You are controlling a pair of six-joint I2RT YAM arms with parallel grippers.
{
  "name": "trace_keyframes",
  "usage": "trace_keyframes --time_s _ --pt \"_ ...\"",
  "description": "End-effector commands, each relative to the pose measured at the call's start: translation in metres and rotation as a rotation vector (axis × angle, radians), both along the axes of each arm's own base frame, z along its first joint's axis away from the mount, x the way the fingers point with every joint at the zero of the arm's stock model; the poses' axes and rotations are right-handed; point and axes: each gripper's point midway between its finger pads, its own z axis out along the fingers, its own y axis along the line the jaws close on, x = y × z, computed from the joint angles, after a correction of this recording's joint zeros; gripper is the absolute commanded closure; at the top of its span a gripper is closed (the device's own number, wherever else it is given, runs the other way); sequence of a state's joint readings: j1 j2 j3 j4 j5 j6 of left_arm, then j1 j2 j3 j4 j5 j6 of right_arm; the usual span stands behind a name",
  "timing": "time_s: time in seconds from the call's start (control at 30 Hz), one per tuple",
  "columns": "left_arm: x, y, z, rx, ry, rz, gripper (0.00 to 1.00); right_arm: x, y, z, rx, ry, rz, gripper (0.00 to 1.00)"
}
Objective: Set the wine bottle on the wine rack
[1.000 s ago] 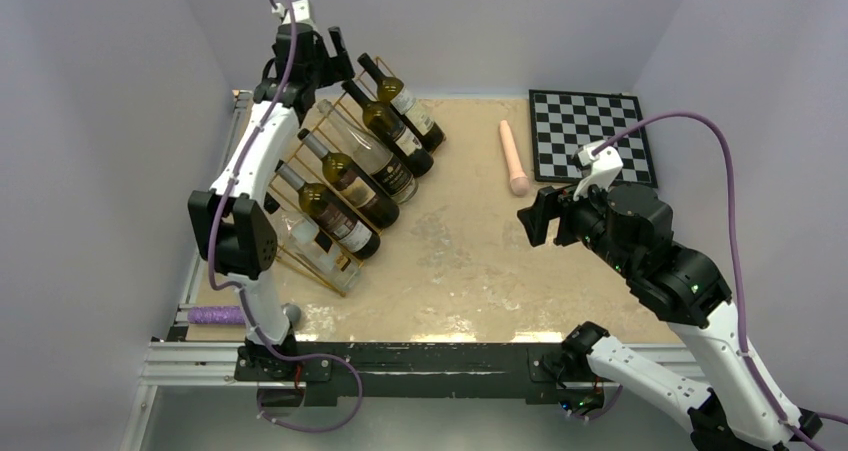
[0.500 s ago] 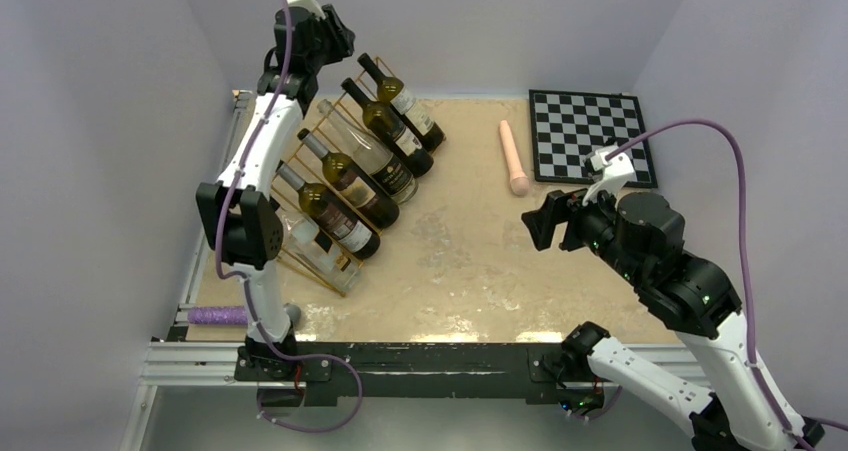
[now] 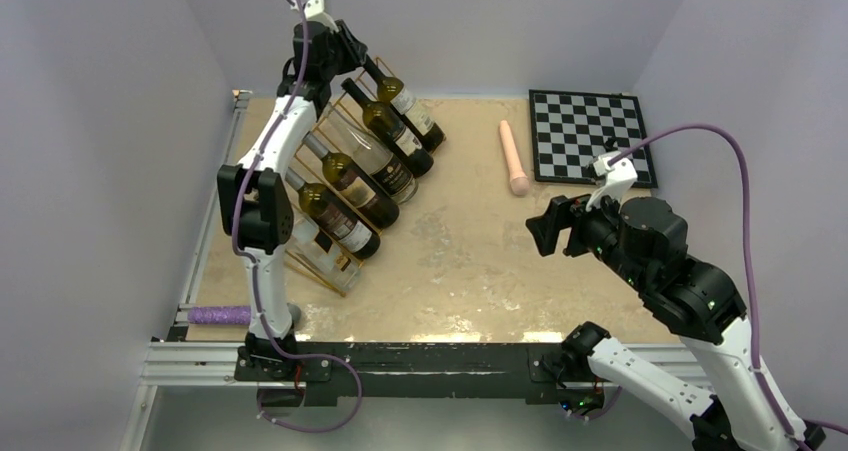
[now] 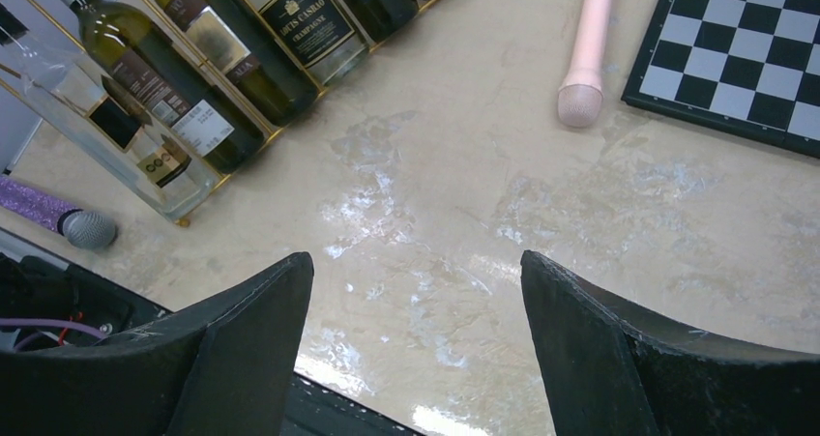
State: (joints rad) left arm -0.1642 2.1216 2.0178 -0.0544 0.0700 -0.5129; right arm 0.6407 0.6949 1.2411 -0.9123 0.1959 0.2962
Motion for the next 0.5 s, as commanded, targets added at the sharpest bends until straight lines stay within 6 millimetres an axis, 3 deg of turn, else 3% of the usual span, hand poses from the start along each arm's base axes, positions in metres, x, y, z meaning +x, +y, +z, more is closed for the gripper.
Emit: trace_keyframes --time_s 0.0,0.3,0.4,0.47 --pt "0.01 -0.01 0.006 -0.007 -0.068 -0.049 0.63 -0.002 -0.009 0.003 0.011 -0.011 -0.041 0.18" --pt "0.009 -0.033 -0.023 -0.031 -0.013 -0.168 0.65 -0.004 -0.013 0.002 0.008 -0.011 -0.053 0.17" --pt "0.005 -0.035 -0.023 -0.028 -0.011 -0.168 0.65 -0.003 -0.01 0.002 0.008 -0.007 -0.047 0.17" --pt "0.003 -0.027 -0.017 -0.02 -0.021 -0.125 0.59 -0.003 -0.01 0.004 0.01 -0.008 -0.045 0.18"
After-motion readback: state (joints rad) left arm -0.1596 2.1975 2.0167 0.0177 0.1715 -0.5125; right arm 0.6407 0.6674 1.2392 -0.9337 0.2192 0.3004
